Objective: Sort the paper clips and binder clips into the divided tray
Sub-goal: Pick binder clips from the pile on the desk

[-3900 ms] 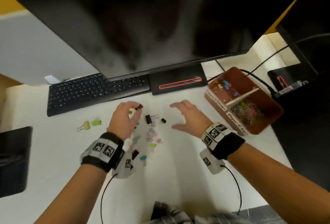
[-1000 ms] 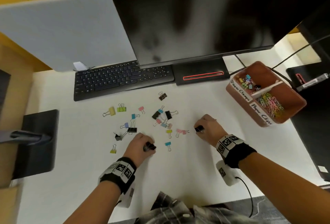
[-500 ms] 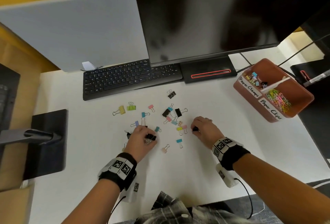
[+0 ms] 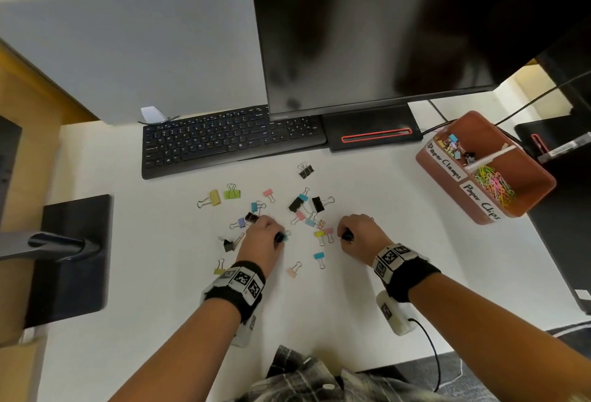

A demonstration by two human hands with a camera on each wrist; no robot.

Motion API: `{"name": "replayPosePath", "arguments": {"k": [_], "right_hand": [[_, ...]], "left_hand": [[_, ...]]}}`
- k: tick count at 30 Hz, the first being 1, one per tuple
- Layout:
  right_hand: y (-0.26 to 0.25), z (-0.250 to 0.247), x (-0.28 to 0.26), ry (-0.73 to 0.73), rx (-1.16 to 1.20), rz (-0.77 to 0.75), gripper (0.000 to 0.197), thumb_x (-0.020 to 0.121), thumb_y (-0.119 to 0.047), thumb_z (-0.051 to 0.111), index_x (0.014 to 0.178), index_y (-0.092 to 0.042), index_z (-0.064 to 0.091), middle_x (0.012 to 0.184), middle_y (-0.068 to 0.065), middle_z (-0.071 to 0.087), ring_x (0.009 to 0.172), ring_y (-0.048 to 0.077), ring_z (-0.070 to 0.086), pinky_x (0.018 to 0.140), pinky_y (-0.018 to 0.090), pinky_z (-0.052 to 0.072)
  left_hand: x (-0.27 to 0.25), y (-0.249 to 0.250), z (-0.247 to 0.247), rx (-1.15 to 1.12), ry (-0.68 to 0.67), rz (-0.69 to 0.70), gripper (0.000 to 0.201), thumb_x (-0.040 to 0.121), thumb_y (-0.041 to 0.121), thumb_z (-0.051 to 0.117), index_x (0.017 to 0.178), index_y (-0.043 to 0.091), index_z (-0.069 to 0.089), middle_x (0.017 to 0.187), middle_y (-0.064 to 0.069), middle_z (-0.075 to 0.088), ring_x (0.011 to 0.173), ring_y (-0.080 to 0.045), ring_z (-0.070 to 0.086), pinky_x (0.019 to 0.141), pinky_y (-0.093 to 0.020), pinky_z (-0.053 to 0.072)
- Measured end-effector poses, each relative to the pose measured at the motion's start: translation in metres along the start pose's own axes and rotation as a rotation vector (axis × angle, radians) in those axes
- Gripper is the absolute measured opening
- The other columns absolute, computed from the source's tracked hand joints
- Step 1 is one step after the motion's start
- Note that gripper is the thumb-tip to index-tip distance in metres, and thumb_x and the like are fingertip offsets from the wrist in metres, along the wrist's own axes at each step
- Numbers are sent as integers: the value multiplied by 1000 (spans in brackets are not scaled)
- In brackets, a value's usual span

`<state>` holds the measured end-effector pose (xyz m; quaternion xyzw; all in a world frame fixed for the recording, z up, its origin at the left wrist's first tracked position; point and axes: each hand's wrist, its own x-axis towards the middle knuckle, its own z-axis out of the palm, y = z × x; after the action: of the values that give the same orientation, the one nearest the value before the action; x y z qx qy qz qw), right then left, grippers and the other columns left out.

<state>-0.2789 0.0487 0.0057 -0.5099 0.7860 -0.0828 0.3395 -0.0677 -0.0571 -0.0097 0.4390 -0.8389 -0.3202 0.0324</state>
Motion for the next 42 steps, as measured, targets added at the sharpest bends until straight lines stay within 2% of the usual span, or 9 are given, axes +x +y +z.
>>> {"name": "replayPosePath", "arguments": {"k": [5,10,15,20,23,31,35,39,42], "right_hand": [[1,-2,2,5,27,-37,20,80,-6,55,97,-15,60,89,-2,54,88,20,51,81,26,42],[17,-20,-6,-2,37,-42,27,82,-18,67,109,-18,64,104,1,51,90,19,55,85,24,41],[24,-21,-16,-111,49,-28,38,78,-17,73,115,-18,64,113,-3,40,91,21,58,90,28,47],[17,-10,-8,-46,-15,-52,19,83,-17,65,101,-14,68,108,4,53,96,22,53,91,32,44],[16,-6,-5,-37,-39,-61,14,86,-16,60,97,-13,69,104,5,62,101,23,53,90,27,39],[14,-7,-1,-12,28,-102,26,85,-8,54,108,-14,66,102,9,62,93,25,58,86,29,46],[3,-7,7,9,78,-173,27,84,-5,57,108,-14,66,104,8,54,85,22,56,77,19,39],[-5,-5,14,-58,35,-151,31,86,-7,59,116,-14,64,123,5,48,90,24,59,83,20,40],[-11,-8,19,-87,0,-110,30,84,-9,63,114,-8,64,126,8,49,101,26,58,90,23,40]], "left_hand": [[5,-2,0,5,-24,12,15,81,8,61,95,13,63,105,-2,56,93,-19,54,88,-32,49],[1,1,-2,-116,-116,32,30,83,15,65,112,17,59,109,-2,55,96,-16,55,88,-23,45],[-5,19,12,-192,-217,195,32,86,6,58,117,14,60,108,-5,53,94,-16,58,91,-29,49],[2,32,30,-181,-296,223,35,85,2,60,117,15,60,114,-5,48,101,-17,57,97,-30,47],[6,34,34,-110,-349,223,32,86,7,60,116,18,62,121,-3,44,100,-15,58,99,-28,45],[9,37,31,-93,-314,213,27,79,12,68,105,13,61,113,2,51,95,-14,58,89,-29,52],[10,38,28,-95,-280,179,23,76,8,67,97,14,60,105,1,56,94,-18,58,84,-30,51],[12,40,23,-119,-265,135,21,75,5,64,94,13,59,101,-1,58,91,-18,57,83,-32,50],[13,38,21,-137,-272,139,24,75,3,64,96,14,61,104,-1,56,94,-17,57,85,-28,49]]}}
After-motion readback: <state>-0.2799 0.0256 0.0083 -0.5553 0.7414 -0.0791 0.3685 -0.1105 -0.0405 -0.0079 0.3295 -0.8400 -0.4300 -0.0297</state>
